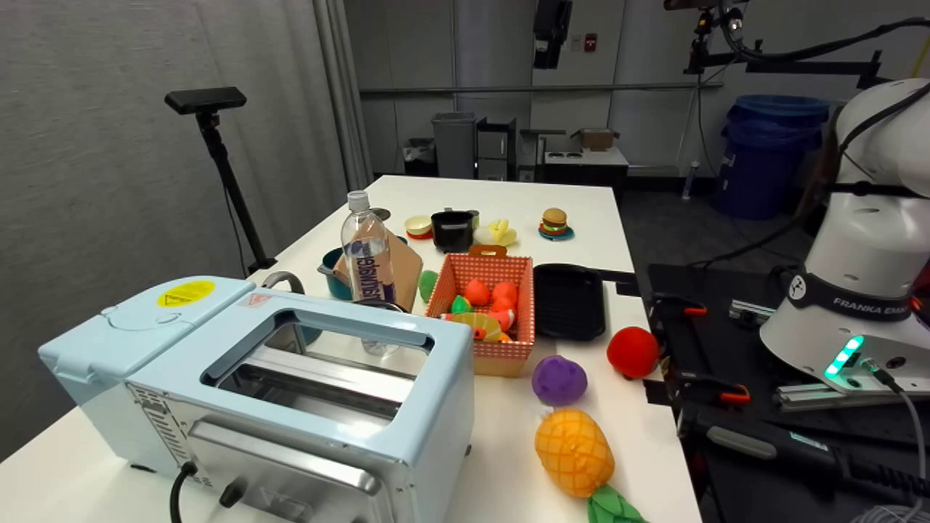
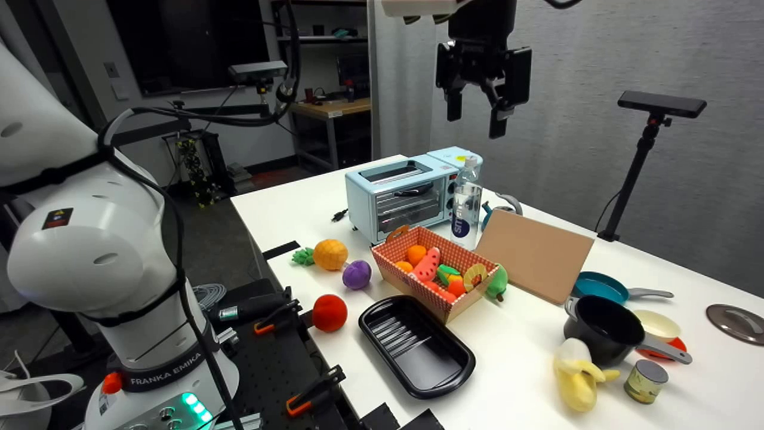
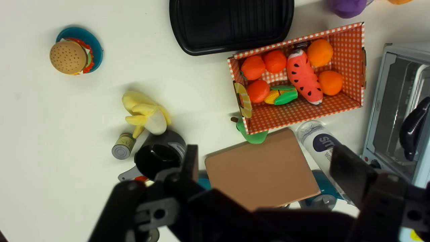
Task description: Put the watermelon plush toy in the black pot
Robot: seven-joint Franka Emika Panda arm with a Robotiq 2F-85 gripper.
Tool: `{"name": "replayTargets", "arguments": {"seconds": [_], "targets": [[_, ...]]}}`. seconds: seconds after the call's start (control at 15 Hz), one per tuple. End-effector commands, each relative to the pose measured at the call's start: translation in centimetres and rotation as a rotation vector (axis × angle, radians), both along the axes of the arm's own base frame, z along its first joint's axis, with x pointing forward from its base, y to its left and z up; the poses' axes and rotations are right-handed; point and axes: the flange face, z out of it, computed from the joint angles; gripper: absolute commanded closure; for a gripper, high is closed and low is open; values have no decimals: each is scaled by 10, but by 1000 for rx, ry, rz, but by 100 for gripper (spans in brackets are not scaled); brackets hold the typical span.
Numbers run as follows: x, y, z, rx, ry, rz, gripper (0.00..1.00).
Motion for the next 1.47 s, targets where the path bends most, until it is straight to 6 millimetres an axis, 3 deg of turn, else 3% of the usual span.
{"name": "replayTargets", "arguments": {"seconds": [0.0, 1.4], "targets": [[0, 0, 1, 0, 1, 0, 0], [-1, 2, -1, -2, 43, 27, 0]]}}
